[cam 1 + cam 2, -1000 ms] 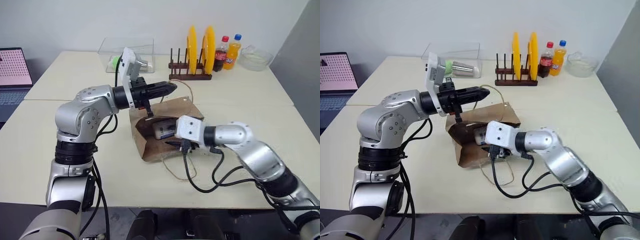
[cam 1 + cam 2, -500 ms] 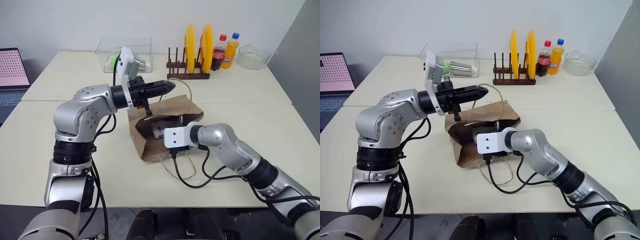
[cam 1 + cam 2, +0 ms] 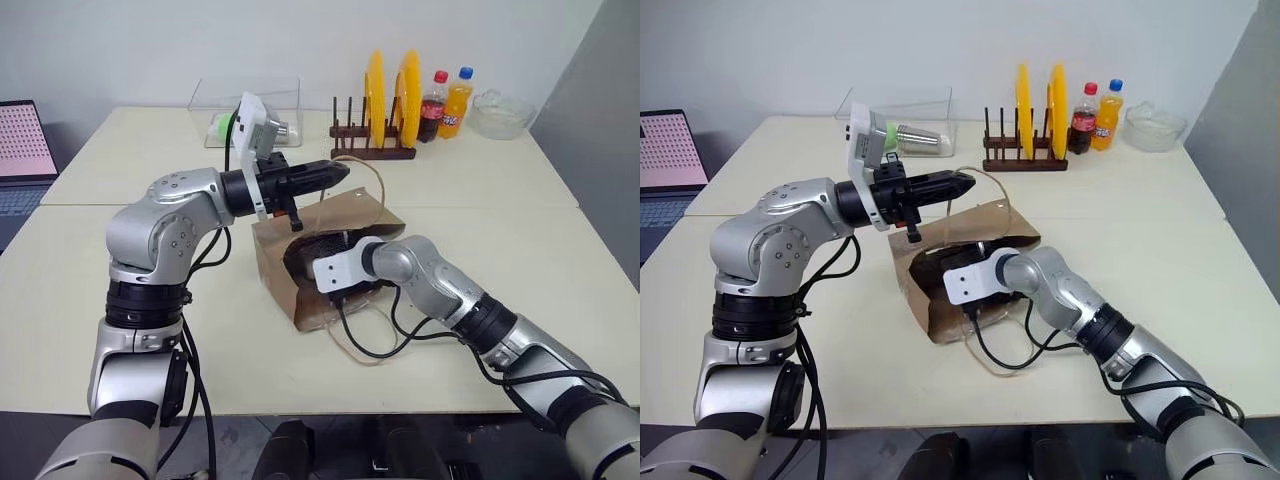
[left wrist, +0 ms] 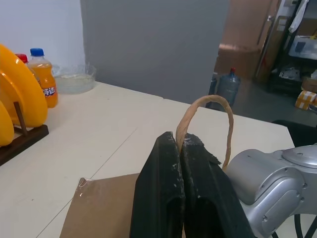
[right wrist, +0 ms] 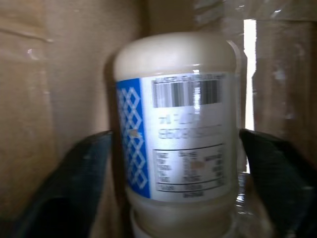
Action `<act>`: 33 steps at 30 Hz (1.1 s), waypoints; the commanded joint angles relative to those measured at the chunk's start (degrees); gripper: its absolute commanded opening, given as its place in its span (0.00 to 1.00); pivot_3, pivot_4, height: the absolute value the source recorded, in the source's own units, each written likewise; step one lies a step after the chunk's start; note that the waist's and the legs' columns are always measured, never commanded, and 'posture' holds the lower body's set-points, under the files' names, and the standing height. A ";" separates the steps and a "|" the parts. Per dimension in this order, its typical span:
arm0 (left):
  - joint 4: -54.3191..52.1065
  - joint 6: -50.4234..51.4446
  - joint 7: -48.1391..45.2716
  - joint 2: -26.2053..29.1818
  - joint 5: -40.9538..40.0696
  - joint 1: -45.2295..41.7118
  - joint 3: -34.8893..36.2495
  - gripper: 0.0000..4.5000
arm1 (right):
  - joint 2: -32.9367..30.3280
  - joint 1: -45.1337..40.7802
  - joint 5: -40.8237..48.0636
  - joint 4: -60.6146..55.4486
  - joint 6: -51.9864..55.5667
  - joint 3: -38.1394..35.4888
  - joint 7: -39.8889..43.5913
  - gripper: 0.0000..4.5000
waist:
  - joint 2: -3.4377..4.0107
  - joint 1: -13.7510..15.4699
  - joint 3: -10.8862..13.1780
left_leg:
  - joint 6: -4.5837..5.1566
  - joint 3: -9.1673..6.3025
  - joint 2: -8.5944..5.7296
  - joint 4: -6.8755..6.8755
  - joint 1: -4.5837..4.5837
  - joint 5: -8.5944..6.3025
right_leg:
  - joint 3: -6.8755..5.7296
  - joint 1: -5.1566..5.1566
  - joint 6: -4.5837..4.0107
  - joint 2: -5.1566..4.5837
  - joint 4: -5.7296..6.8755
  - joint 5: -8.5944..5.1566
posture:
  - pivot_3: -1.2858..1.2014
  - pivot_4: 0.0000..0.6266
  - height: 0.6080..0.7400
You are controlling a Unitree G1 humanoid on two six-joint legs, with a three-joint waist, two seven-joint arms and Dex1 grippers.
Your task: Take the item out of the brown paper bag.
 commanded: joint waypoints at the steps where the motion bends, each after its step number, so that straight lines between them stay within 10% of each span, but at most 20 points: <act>1: 0.12 -2.01 -0.06 1.31 0.98 -0.60 1.12 0.00 | -0.59 0.72 0.56 -1.31 -0.72 -2.50 1.31 0.67 | 0.00 -0.03 0.00 | 0.00 -0.03 0.00 0.00 0.01 0.00 | -0.02 0.00 -0.01 0.00 0.04 -0.01 | 0.52 0.24 1.00; 24: 11.51 -10.51 1.50 0.34 10.30 -4.07 0.09 0.00 | -5.11 3.64 45.26 -29.15 14.31 -35.08 14.87 0.67 | -0.01 0.00 0.03 | 0.10 -0.10 0.01 -0.05 -0.13 -0.07 | -0.09 -0.10 -0.02 -0.01 0.00 -0.01 | 0.52 0.24 1.00; 33: 9.75 -9.65 1.63 0.38 9.98 -2.40 0.43 0.00 | -18.73 0.78 41.71 -20.50 11.83 -43.94 10.73 0.67 | 0.00 0.53 0.04 | 0.11 -0.08 0.00 -0.07 -0.17 -0.08 | -0.09 -0.11 -0.03 -0.03 -0.07 -0.01 | 0.52 0.24 1.00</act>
